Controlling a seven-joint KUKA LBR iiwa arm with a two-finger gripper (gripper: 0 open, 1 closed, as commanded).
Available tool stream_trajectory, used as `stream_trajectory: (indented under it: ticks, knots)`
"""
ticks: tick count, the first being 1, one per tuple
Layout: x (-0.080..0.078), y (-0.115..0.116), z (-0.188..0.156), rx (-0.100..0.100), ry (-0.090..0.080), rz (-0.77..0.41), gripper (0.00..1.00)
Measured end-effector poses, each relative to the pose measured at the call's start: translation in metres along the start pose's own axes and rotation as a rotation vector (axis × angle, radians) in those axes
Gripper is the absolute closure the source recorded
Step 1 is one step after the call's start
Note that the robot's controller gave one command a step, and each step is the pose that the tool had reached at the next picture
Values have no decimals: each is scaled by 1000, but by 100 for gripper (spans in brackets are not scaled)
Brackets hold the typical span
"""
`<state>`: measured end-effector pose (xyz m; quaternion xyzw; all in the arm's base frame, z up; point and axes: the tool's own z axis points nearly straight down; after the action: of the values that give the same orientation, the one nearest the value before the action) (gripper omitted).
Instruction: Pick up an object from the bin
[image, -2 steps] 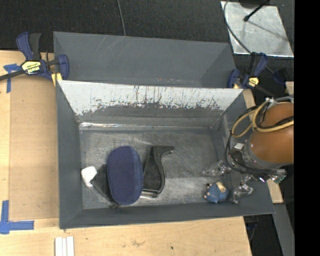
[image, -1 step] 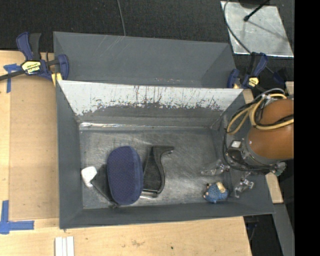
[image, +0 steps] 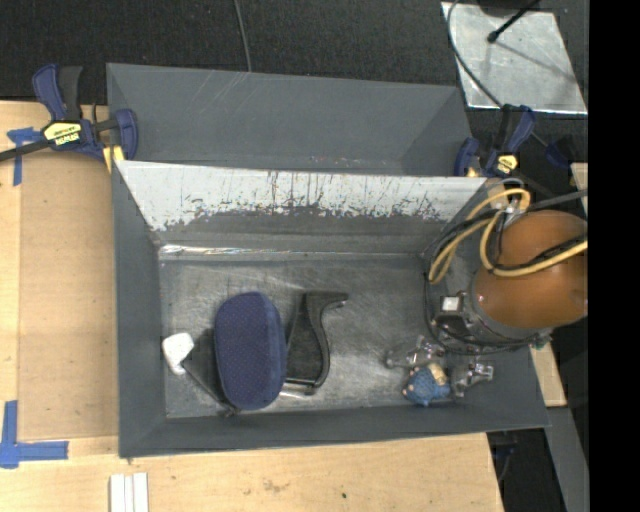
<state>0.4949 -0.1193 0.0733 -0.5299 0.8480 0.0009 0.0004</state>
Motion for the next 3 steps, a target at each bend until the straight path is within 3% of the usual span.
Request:
stream_trajectory:
  ticks: [1,2,3]
  knots:
    - [12,3,-2,2,-20,-86,0]
    - [15,2,-2,2,-12,-86,100]
    - [14,0,-71,9,-1,-85,100]
